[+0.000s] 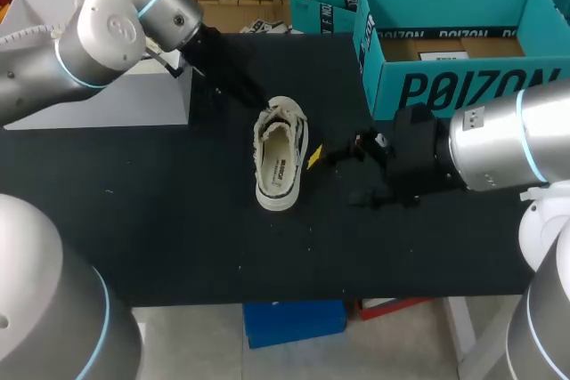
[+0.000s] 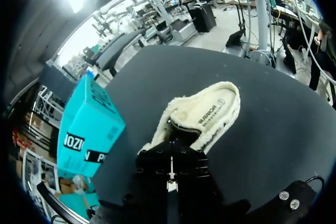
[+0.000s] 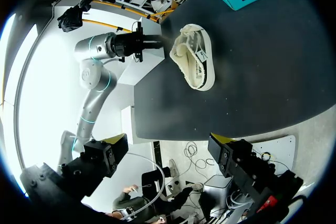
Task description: Take the shoe out of the shoebox, open the shoe tongue, remove and reinsert the insole, then place the shoe into the shoebox
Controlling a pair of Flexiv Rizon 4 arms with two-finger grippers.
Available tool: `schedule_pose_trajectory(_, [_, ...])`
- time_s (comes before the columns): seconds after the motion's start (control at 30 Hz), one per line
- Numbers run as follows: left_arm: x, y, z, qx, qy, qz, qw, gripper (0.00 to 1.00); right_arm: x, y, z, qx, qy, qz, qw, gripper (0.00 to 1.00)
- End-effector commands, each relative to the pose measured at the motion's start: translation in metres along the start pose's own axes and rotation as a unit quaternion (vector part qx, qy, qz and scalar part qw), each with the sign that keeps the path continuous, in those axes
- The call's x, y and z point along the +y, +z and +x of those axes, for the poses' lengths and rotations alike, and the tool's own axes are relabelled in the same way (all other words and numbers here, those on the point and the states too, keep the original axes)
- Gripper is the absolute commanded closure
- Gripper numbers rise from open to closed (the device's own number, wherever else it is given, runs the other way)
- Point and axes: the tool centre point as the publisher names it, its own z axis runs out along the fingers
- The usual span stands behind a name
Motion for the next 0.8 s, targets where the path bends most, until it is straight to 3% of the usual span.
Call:
schedule_pose_trajectory(0.03, [-0.003,0.016,-0.003,0.007,0.000,0.003,1.000,0.98,0.000,0.000,0.001,0.000,0.000,0.000,1.000,0.00])
schedule_pose_trajectory(0.27, [-0.010,0.024,0.009,0.032,-0.017,0.002,0.999,0.98,0.000,0.000,0.001,0.000,0.000,0.000,1.000,0.00])
schedule_pose_trajectory(0.53, [-0.011,0.017,0.033,0.035,-0.063,0.007,0.997,0.98,0.000,0.000,0.001,0.000,0.000,0.000,1.000,0.00])
schedule_pose_trajectory(0.8, [-0.018,-0.039,0.040,-0.038,-0.160,0.003,0.986,1.00,0.000,0.000,0.001,0.000,0.000,0.000,1.000,0.00])
